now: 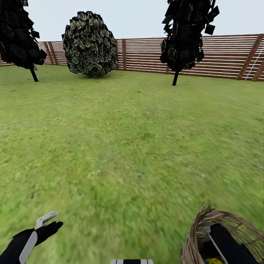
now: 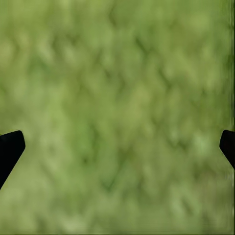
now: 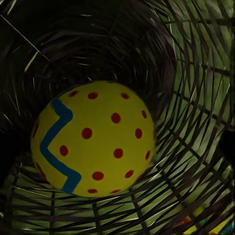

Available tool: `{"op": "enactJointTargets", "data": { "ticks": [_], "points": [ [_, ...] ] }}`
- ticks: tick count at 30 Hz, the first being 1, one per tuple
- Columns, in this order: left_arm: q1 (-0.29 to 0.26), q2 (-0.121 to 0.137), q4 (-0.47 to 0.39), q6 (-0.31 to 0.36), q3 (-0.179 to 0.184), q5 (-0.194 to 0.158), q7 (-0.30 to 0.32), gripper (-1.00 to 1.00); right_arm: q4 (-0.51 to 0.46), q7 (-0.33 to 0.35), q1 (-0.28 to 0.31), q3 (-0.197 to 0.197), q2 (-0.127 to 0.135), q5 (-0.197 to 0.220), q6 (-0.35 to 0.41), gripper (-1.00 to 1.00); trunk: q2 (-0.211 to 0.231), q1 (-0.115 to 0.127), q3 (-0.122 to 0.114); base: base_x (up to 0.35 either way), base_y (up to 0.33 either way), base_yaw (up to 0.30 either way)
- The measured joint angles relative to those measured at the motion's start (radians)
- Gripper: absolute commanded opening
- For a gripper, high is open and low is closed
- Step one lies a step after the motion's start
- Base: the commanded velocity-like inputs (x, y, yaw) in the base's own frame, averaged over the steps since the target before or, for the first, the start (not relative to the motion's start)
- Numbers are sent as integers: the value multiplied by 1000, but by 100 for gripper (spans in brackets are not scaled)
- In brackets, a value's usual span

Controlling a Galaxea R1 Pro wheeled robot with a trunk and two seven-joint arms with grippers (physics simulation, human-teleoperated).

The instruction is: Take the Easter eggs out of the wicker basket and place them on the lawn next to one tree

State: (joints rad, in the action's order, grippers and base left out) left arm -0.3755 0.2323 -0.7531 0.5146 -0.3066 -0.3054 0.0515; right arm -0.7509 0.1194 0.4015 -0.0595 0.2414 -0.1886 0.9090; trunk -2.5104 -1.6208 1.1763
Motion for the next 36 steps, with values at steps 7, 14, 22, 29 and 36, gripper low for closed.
{"op": "enactJointTargets", "data": {
  "ticks": [7,14,22,29,36],
  "points": [
    [0,0,-1,2,-1,0,0,100,0,0,0,-1,-1,-1,-1,100,0,0,0,8,-43,0],
    [0,1,-1,2,-3,0,0,100,0,0,0,-1,0,-1,0,100,-2,-3,27,0,-1,0],
    [0,1,-1,2,-4,0,0,100,0,0,0,0,0,0,0,100,-3,-7,58,0,0,0],
    [0,0,-1,2,-4,0,0,100,-6,7,0,-1,0,6,-1,100,-5,-10,85,0,0,0],
    [0,-5,-1,2,-3,0,0,100,-6,9,0,-2,0,7,-2,100,-7,-13,112,0,0,0]
  ]
}}
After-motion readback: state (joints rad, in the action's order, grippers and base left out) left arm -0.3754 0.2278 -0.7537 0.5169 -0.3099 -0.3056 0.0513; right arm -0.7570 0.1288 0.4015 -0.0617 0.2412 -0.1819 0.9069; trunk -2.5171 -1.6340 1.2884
